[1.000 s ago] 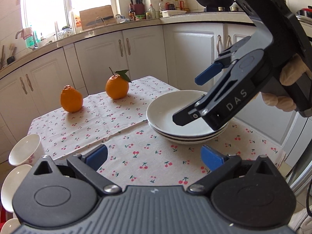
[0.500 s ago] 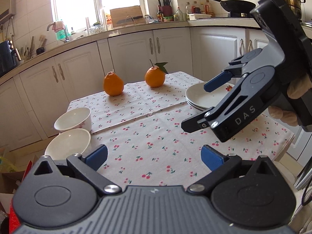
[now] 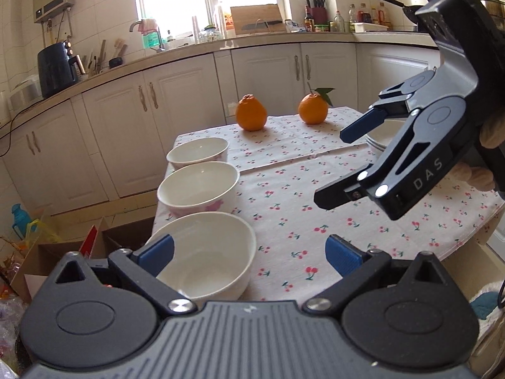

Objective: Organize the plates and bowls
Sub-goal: 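Withdraw the right tool and move it toward the white bowls, then grasp the rim of a pink-patterned white bowl with the right tool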

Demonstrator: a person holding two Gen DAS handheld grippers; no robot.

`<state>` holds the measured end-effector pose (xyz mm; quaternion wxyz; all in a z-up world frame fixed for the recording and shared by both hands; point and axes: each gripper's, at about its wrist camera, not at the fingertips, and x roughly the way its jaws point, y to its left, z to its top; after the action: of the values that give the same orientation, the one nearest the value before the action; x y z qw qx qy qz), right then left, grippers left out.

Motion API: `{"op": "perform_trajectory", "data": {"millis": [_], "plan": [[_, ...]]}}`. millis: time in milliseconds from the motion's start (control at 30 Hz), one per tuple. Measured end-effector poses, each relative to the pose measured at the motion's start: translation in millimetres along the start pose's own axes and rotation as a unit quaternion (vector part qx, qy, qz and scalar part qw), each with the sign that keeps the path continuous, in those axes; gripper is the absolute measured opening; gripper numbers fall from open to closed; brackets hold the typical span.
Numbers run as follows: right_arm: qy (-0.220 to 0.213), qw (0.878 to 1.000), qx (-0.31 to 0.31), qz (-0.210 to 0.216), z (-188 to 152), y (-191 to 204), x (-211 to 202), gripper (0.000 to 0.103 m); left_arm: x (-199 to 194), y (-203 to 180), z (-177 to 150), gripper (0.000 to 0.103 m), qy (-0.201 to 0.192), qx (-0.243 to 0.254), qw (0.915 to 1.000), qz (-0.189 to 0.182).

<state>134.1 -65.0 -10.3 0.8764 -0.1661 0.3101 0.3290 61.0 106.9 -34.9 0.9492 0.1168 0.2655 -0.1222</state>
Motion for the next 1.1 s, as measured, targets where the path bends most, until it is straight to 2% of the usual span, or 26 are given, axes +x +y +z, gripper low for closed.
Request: {"op": "perform_trajectory", "data": {"millis": [267, 567, 733, 833, 1100], "plan": [[0.004, 0.999, -0.013, 0.035, 23.7, 23.2, 26.7, 0.103, 14.3, 28.9, -25.6, 0.102, 0.031, -0.009, 0.9992, 0.023], [0.028, 0.996, -0.006, 0.09, 36.4, 35.0, 63.8, 0.103, 32.4, 40.5, -31.8, 0.099, 0.036, -0.014, 0.9992, 0.01], [0.038, 0.993, 0.004, 0.116, 41.3, 34.0, 77.5, 0.097, 35.4, 40.6, -32.4, 0.098, 0.035, -0.009, 0.9993, -0.006], [0.046, 0.99, 0.01, 0.132, 42.4, 32.4, 84.3, 0.088, 36.9, 41.3, -32.1, 0.091, 0.036, -0.011, 0.9992, -0.013], [0.064, 0.985, 0.021, 0.159, 43.2, 28.7, 99.3, 0.073, 40.4, 43.6, -31.0, 0.089, 0.039, -0.016, 0.999, -0.016]]}}
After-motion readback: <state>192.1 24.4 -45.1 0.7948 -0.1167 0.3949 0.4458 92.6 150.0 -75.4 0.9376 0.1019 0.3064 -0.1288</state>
